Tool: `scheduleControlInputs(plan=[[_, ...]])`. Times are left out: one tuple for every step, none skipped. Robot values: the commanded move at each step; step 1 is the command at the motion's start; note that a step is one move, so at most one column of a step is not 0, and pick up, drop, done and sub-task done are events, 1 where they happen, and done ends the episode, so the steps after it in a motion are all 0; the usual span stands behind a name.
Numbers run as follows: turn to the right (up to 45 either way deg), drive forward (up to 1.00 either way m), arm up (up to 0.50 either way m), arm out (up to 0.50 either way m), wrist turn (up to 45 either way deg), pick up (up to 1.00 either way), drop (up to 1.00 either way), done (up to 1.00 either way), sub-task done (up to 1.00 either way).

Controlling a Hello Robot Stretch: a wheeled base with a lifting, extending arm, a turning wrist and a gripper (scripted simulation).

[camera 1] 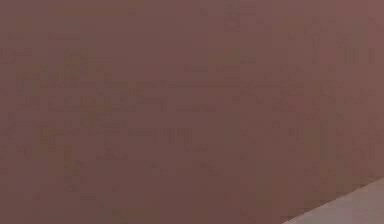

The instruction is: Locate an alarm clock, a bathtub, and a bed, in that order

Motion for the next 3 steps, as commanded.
scheduleControlInputs(plan=[[45.0, 0.0, 0.0, 0.0, 0.0, 0.0, 0.0, 0.0, 0.0], [21.0, 0.0, 0.0, 0.0, 0.0, 0.0, 0.0, 0.0, 0.0], [0.0, 1.0, 0.0, 0.0, 0.0, 0.0, 0.0, 0.0, 0.0]])
